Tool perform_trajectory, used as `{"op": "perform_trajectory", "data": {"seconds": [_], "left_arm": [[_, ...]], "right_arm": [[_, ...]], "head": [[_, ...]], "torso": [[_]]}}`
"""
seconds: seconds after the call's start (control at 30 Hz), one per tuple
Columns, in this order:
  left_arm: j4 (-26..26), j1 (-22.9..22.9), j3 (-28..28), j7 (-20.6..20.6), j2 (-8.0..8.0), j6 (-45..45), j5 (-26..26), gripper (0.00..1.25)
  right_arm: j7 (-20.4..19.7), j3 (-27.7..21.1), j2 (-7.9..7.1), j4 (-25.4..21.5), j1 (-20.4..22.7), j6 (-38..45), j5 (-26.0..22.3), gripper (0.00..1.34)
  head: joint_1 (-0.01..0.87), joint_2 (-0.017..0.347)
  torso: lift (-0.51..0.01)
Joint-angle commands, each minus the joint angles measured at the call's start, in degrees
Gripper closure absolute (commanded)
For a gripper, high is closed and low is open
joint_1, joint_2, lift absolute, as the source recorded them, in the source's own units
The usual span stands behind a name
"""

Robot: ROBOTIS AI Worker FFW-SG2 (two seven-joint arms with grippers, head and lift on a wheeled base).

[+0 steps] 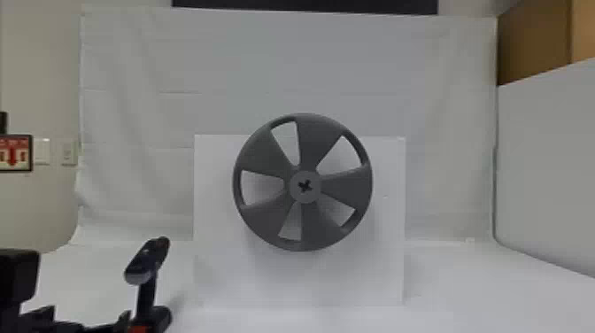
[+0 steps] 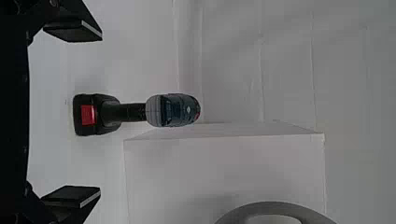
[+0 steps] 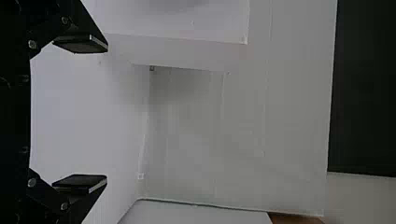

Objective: Grasp the drill and bring into the middle of wheel

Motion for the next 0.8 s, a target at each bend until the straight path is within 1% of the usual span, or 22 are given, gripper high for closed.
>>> {"op": "perform_trajectory", "data": {"seconds": [0.0, 0.2, 0.4, 0.57, 0.77], "left_arm": [[0.0, 0.0, 0.0, 0.0, 0.00, 0.0, 0.0, 0.12], [0.0, 0.0, -0.1, 0.0, 0.00, 0.2, -0.1, 0.12], [0.2, -1.6, -2.0, 0.0, 0.00, 3.5, -3.1, 0.12], [1.4, -2.1, -2.5, 0.0, 0.00, 3.9, -2.6, 0.12], [1.6, -2.2, -2.6, 0.0, 0.00, 4.2, -2.3, 0.12]], "right_arm": [[0.0, 0.0, 0.00, 0.0, 0.0, 0.0, 0.0, 0.29], [0.0, 0.0, 0.00, 0.0, 0.0, 0.0, 0.0, 0.29], [0.0, 0.3, 0.09, 0.0, -0.2, 0.0, 0.0, 0.29], [0.0, 0.6, 0.00, 0.0, -0.3, 0.0, 0.4, 0.29], [0.0, 0.7, 0.09, 0.0, -0.3, 0.0, 0.5, 0.29]], "head": [[0.000, 0.000], [0.000, 0.000], [0.000, 0.000], [0.000, 0.000], [0.000, 0.000]], "torso": [[-0.406], [-0.406], [-0.406], [-0.406], [-0.406]]}}
